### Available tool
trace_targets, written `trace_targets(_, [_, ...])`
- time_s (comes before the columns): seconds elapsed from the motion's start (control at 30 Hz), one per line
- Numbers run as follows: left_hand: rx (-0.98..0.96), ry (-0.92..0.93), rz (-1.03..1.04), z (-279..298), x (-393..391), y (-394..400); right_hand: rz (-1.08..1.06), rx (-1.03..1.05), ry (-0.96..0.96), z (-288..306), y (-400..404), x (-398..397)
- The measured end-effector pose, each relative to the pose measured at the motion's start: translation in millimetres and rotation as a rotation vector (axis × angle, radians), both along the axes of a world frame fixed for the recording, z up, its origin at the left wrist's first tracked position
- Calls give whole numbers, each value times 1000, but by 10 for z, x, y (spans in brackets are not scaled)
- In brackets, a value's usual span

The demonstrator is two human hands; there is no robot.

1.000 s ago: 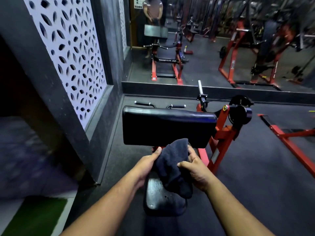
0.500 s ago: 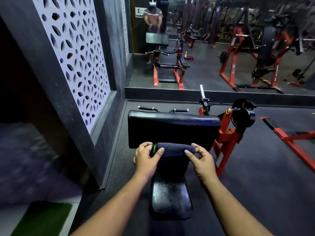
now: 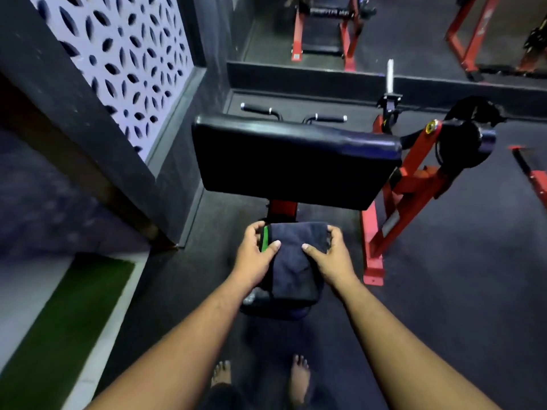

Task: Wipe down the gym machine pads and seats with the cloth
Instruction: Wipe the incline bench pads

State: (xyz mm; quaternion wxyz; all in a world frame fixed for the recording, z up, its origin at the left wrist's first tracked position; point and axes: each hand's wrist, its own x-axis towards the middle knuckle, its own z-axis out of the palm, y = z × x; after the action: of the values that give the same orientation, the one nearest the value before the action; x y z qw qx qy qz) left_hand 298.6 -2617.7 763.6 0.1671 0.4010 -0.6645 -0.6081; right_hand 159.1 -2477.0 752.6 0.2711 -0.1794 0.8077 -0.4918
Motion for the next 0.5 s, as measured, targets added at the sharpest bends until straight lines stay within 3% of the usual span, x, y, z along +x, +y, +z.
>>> trace_targets(0.1, [94, -103, 77, -607, -99, 124, -68, 141, -47, -416, 74, -82])
trace_targets(0.23, [55, -264, 8, -1465, -248, 196, -76, 347, 126, -1125, 81, -31])
trace_targets(0.37, [-333, -569, -303, -2337, -246, 133, 259, 654, 234, -1975, -46, 121])
trace_targets(0.5, [-644, -669, -455, -2816, -79, -76, 435, 723, 276, -2519, -61, 367])
